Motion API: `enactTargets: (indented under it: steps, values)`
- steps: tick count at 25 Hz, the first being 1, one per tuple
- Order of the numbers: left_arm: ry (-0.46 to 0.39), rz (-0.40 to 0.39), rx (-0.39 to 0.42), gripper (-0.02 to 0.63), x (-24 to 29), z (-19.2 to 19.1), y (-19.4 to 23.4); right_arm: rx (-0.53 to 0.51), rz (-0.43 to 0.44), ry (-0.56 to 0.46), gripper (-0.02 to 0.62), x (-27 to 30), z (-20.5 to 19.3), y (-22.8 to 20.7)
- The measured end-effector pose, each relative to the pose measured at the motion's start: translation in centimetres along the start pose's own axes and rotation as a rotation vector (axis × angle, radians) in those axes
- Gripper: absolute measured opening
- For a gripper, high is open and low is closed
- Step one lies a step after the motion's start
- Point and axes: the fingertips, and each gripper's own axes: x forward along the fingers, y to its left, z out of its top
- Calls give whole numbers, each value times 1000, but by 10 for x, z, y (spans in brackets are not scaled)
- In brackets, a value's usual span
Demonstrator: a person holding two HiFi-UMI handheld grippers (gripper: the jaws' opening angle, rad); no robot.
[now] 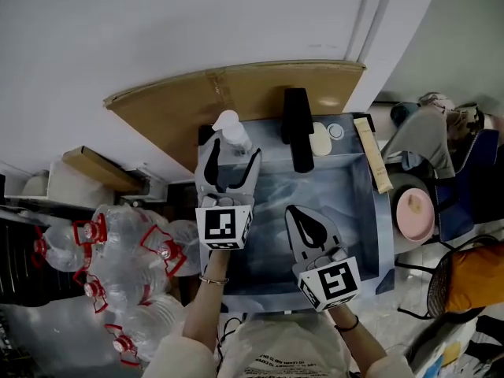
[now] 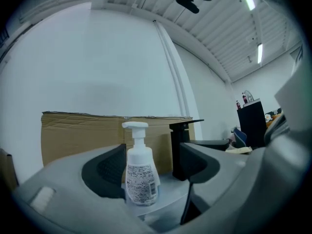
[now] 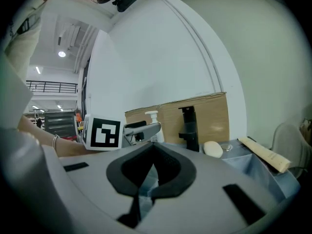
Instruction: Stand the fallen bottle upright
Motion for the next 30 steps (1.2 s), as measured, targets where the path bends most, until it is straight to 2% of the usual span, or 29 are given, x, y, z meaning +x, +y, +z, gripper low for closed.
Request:
enactTargets:
  steps: [6,12,17,30]
  values:
    - [35,-23,9,322,-27,15,-20,-12,-8,-19,3,-12,15,-9]
    - [95,-63,21,154,-57,24,-42,-11,-16,-53,3,-25,33,-20]
    - [127,-85,19,57,-77,36,-54,-11,-23,-78,3,-34,47,-26]
    - [148,-152,-63,25,-123,62,-85,-31,6,-134,3,-62,74,-33]
